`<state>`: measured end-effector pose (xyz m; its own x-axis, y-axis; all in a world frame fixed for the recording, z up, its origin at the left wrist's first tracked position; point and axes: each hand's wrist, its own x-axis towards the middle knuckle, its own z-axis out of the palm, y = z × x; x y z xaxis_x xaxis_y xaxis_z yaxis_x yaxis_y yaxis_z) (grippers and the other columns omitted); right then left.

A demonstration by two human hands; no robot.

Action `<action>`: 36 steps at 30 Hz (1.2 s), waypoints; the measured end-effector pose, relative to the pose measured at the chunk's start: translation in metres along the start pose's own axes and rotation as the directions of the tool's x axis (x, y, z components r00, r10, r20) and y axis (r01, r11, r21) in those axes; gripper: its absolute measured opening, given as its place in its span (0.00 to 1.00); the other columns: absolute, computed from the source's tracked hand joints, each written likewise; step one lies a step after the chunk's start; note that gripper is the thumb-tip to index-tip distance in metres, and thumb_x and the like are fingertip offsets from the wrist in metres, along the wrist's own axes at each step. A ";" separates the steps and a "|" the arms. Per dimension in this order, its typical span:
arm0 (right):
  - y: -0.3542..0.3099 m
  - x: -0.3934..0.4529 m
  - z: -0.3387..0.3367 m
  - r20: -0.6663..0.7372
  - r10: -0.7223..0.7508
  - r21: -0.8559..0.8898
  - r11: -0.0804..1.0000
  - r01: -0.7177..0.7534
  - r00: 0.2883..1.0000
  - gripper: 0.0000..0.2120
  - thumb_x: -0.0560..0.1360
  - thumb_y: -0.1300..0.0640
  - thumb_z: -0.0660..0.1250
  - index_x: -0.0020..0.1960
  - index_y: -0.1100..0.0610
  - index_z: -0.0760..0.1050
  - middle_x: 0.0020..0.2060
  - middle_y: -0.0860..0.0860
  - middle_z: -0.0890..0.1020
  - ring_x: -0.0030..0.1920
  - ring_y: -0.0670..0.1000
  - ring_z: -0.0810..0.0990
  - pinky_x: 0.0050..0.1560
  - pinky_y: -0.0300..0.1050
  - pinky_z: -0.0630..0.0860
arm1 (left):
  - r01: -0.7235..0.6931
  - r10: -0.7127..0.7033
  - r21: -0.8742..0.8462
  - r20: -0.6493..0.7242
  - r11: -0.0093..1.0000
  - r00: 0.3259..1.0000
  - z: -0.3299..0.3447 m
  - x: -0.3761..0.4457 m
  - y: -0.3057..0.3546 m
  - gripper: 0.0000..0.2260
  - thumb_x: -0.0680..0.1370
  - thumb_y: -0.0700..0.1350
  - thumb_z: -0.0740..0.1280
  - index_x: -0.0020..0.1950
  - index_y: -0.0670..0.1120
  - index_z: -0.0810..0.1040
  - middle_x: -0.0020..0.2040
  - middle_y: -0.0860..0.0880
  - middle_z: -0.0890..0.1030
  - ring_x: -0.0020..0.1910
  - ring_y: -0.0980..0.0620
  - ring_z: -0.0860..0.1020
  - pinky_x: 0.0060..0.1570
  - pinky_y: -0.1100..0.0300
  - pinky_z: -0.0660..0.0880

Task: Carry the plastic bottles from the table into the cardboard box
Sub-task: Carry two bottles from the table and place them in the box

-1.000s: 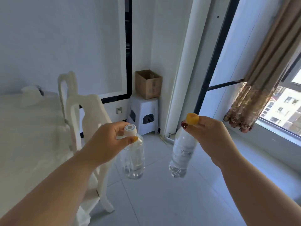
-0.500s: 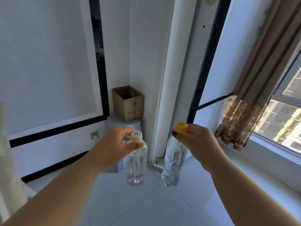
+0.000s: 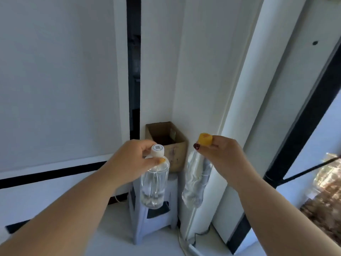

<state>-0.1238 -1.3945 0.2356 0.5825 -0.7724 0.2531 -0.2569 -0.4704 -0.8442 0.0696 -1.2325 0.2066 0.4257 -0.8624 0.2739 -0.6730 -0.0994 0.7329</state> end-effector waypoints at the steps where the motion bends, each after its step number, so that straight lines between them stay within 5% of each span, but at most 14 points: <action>1: 0.001 0.027 0.001 0.013 -0.011 0.009 1.000 0.011 1.000 0.05 0.70 0.47 0.75 0.39 0.46 0.82 0.40 0.48 0.86 0.41 0.45 0.83 0.41 0.35 0.77 | 0.015 -0.015 0.002 -0.023 1.000 1.000 0.001 0.022 -0.005 0.11 0.73 0.52 0.76 0.54 0.57 0.83 0.50 0.59 0.86 0.52 0.62 0.82 0.54 0.60 0.77; 4: 0.008 0.112 0.009 0.055 -0.056 0.042 0.998 0.053 0.997 0.04 0.71 0.49 0.75 0.39 0.44 0.81 0.35 0.37 0.85 0.36 0.35 0.81 0.31 0.26 0.72 | 0.071 -0.071 -0.005 -0.108 0.997 0.992 -0.002 0.092 -0.023 0.10 0.73 0.51 0.76 0.54 0.57 0.83 0.49 0.57 0.86 0.52 0.59 0.83 0.54 0.57 0.78; 8: 0.025 0.211 0.032 0.054 -0.058 0.047 0.997 0.055 0.997 0.06 0.71 0.50 0.74 0.47 0.49 0.84 0.38 0.41 0.86 0.38 0.40 0.83 0.35 0.32 0.73 | 0.106 -0.104 0.004 -0.156 0.994 0.982 -0.005 0.182 -0.051 0.09 0.73 0.50 0.75 0.53 0.54 0.84 0.49 0.55 0.86 0.51 0.55 0.83 0.56 0.51 0.78; 12: 0.047 0.302 0.066 0.041 -0.058 0.035 0.998 0.056 0.997 0.08 0.71 0.47 0.73 0.45 0.51 0.83 0.35 0.42 0.84 0.34 0.41 0.80 0.30 0.32 0.69 | 0.108 -0.104 0.014 -0.169 0.994 0.980 -0.009 0.274 -0.092 0.09 0.74 0.51 0.75 0.52 0.53 0.84 0.49 0.56 0.86 0.51 0.58 0.82 0.56 0.53 0.78; 20: 0.116 0.469 0.152 0.039 0.026 0.015 1.000 -0.027 0.999 0.11 0.72 0.49 0.72 0.49 0.55 0.82 0.44 0.51 0.85 0.47 0.53 0.83 0.51 0.50 0.79 | 0.192 -0.190 0.033 -0.051 0.981 0.980 0.006 0.441 -0.206 0.11 0.72 0.54 0.74 0.54 0.55 0.84 0.50 0.58 0.85 0.52 0.61 0.81 0.49 0.60 0.75; 23: 0.148 0.515 0.188 0.072 0.092 0.004 0.996 -0.092 0.993 0.08 0.72 0.51 0.72 0.46 0.55 0.80 0.39 0.50 0.84 0.44 0.53 0.83 0.48 0.49 0.79 | 0.270 -0.269 0.045 -0.013 0.962 0.963 0.018 0.481 -0.248 0.10 0.70 0.54 0.74 0.50 0.56 0.84 0.45 0.58 0.85 0.47 0.61 0.81 0.43 0.63 0.74; 29: 0.232 0.587 0.258 0.131 0.193 -0.033 0.981 -0.190 0.972 0.07 0.72 0.53 0.72 0.38 0.48 0.75 0.35 0.45 0.80 0.38 0.49 0.79 0.34 0.39 0.69 | 0.453 -0.461 0.158 0.019 0.878 0.887 0.062 0.539 -0.332 0.08 0.70 0.51 0.73 0.49 0.53 0.83 0.44 0.55 0.82 0.46 0.55 0.80 0.47 0.57 0.78; 36: 0.307 0.620 0.323 0.260 0.261 -0.152 0.962 -0.227 0.930 0.09 0.73 0.58 0.71 0.38 0.47 0.74 0.37 0.45 0.81 0.41 0.50 0.80 0.39 0.42 0.73 | 0.477 -0.542 0.346 0.117 0.808 0.832 0.102 0.577 -0.402 0.07 0.73 0.45 0.72 0.50 0.49 0.84 0.49 0.48 0.85 0.49 0.48 0.82 0.52 0.51 0.80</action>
<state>0.4077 -1.8793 -0.0193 0.6752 -0.7297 -0.1079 -0.4968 -0.3417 -0.7978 0.5242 -1.7402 0.0066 0.6482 -0.7221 -0.2417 -0.5500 -0.6635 0.5072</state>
